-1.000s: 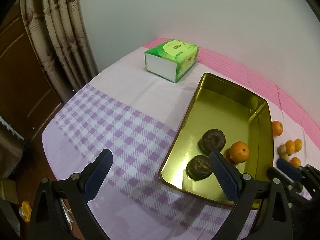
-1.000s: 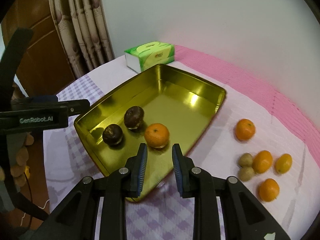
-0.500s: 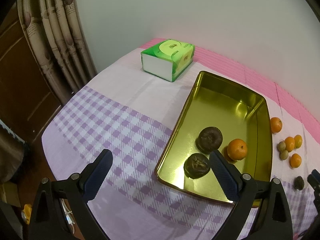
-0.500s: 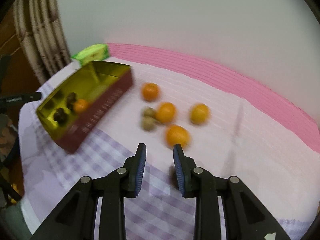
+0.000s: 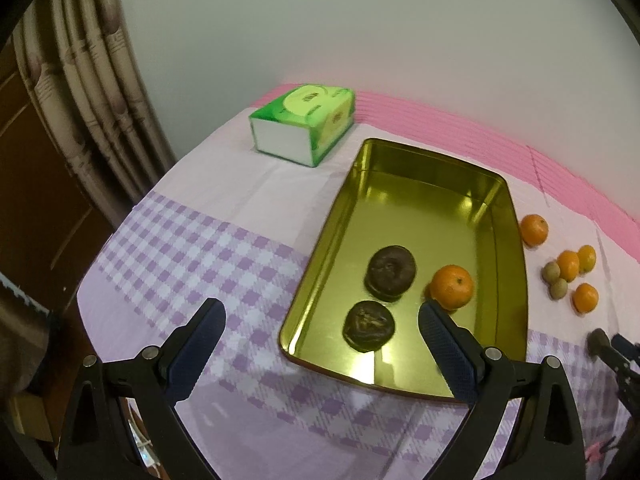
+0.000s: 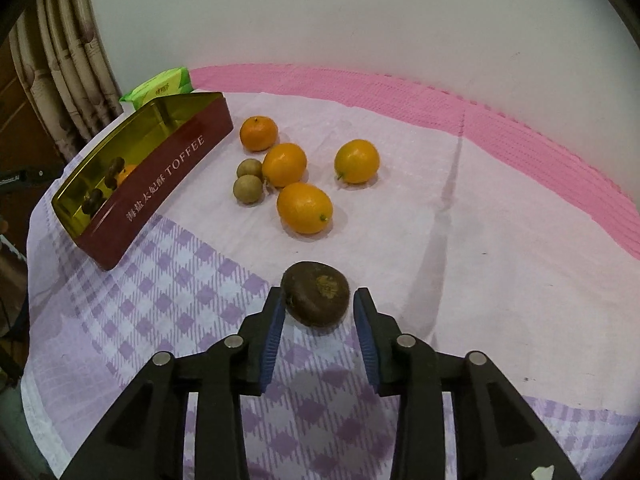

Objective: Organize fruits
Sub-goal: 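Grasp a dark passion fruit from the pile with the right tool, then grasp two stacked longans with the left tool while the right tool holds the passion fruit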

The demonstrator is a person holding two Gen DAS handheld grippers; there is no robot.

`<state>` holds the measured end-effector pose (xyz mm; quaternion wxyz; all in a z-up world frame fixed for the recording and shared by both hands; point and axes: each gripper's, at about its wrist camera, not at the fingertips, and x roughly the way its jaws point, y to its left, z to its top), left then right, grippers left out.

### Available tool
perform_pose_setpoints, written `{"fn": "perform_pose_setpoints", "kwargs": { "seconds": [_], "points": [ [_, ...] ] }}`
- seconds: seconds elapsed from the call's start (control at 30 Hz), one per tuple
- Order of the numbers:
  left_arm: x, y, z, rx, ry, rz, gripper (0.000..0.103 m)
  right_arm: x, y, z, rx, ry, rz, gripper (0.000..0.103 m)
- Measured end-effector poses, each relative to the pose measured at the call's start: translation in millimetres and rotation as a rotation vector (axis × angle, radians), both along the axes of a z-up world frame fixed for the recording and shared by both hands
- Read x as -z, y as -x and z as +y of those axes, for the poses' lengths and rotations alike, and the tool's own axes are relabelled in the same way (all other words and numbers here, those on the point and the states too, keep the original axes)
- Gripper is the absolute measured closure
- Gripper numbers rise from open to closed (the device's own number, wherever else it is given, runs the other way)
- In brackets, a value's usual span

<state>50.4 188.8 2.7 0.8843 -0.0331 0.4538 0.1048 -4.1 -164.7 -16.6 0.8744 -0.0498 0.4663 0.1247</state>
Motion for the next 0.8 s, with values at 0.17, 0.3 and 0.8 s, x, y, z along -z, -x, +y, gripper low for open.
{"fn": "perform_pose_setpoints", "kwargs": {
  "seconds": [0.17, 0.3, 0.8],
  "points": [
    [2.6, -0.3, -12.3, 0.04, -0.023, 0.007, 0.006, 5.3, -9.0, 2.5, -0.002, -0.022, -0.001, 0.063],
    [2.7, 0.4, -20.9, 0.064, -0.039, 0.008, 0.006, 13.7, -16.8, 1.7, 0.002, -0.049, 0.018, 0.063],
    [-13.1, -11.9, -96.6, 0.264, 0.015, -0.001, 0.006, 19.9, -27.7, -16.4, 0.086, 0.017, -0.044, 0.064]
  ]
}}
